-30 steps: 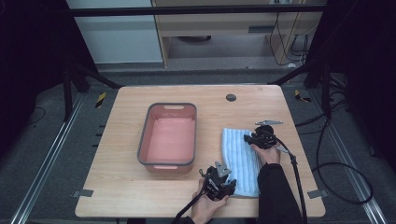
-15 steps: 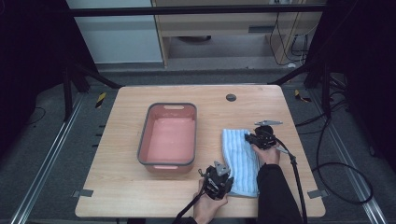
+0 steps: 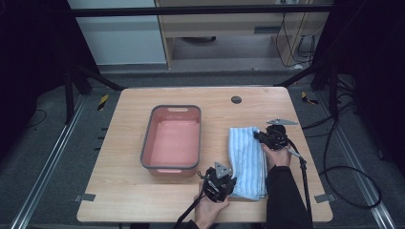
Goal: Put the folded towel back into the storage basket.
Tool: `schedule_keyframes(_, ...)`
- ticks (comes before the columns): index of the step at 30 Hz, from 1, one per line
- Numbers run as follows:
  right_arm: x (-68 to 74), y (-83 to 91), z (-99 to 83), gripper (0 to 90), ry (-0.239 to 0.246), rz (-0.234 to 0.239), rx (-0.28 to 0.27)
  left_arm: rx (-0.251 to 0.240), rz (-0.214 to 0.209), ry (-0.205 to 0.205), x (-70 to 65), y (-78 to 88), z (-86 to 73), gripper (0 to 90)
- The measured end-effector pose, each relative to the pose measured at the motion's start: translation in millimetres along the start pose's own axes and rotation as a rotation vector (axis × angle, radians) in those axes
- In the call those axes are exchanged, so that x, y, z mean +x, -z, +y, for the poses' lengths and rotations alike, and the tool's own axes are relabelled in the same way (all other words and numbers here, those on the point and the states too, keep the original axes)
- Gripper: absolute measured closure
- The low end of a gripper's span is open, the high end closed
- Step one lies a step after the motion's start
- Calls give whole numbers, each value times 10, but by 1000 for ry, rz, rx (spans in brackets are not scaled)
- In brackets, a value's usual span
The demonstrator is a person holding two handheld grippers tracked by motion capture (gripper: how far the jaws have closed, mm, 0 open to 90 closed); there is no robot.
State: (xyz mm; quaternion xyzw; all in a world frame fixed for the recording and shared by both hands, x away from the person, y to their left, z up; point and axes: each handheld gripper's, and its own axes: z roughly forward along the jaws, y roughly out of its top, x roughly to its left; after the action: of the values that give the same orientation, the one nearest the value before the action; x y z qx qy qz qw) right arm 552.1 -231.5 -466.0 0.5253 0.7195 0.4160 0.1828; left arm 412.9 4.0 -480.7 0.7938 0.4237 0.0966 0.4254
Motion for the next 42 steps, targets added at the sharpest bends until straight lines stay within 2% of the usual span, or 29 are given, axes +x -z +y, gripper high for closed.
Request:
schedule_keyframes(4,63,62,95,833,27,-6,-19,-18,-4,-2,14,75,52,836)
schedule_keyframes(14,228,272,426,832,41,2,-98,-86,-5,-25,18,339,274,837)
schedule_keyframes(21,337,384,652,832,63,-6,-138,-126,3,-24,61,497,413,837)
schedule_keyframes(32,534,409,873,832,81,-23,-186,-165,38,-42,217,796,596,836)
schedule_keyframes(42,798,416,1147,832,105,-7,-220,-203,60,-42,367,1076,704,837)
